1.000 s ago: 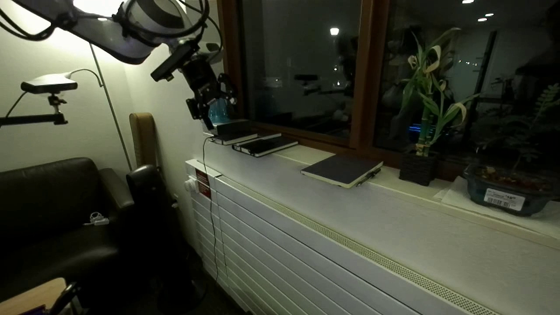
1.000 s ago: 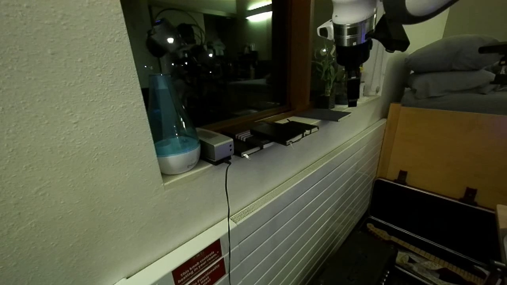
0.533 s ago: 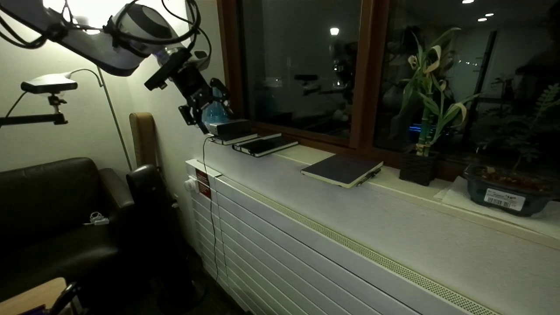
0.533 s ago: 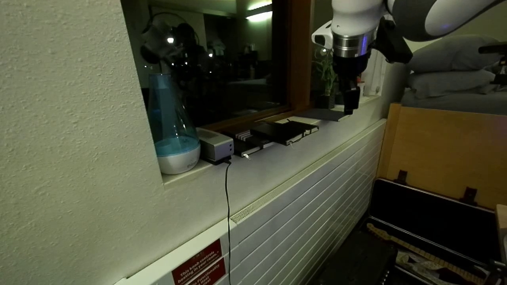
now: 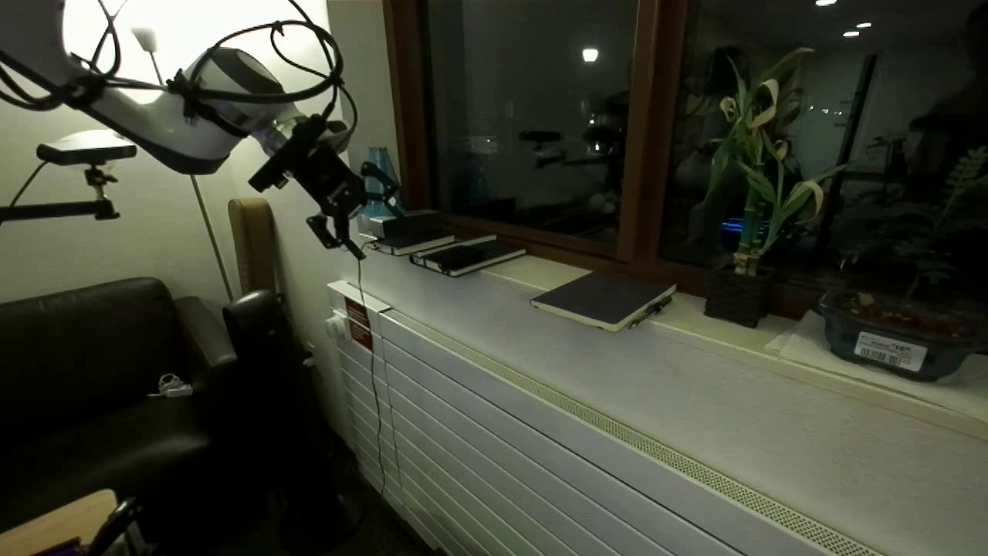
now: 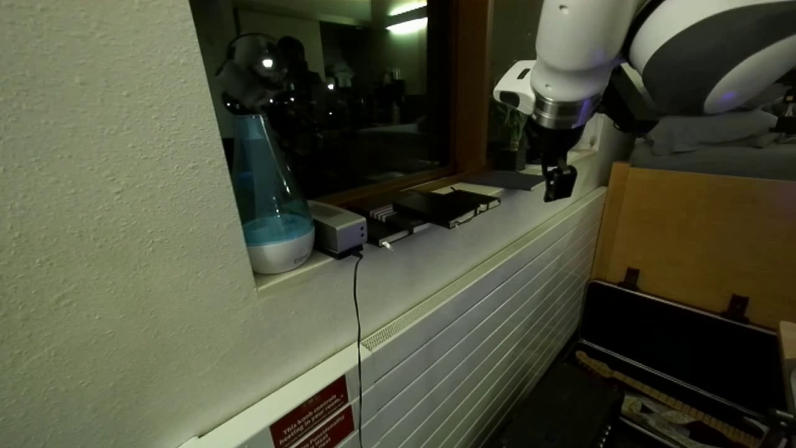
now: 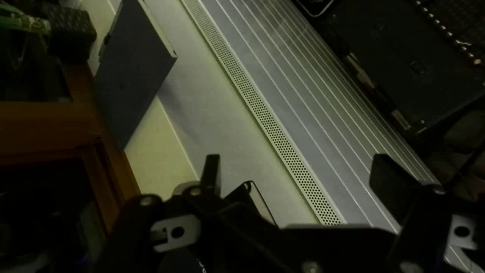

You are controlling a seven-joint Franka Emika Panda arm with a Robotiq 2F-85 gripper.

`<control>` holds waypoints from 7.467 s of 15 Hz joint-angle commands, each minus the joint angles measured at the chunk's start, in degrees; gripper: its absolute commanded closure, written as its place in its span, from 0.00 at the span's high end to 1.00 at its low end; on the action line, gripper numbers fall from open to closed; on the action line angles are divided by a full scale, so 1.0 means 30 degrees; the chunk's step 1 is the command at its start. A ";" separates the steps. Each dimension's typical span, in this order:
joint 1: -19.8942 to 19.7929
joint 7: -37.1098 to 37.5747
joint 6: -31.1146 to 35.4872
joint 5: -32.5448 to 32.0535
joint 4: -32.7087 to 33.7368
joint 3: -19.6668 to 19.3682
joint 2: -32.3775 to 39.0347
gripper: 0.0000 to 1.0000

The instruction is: Remove the black book from on top of the books on the left and put it on the book on the right

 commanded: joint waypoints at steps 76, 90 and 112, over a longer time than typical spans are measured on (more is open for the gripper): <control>0.1178 2.3527 0.1136 -2.7946 -0.4184 0.1284 0.3965 0.47; 0.0929 2.3245 0.1702 -2.6889 -0.3417 0.1161 0.3812 0.04; -0.0796 1.5480 0.6762 -0.1603 0.6211 -0.1111 0.3257 0.04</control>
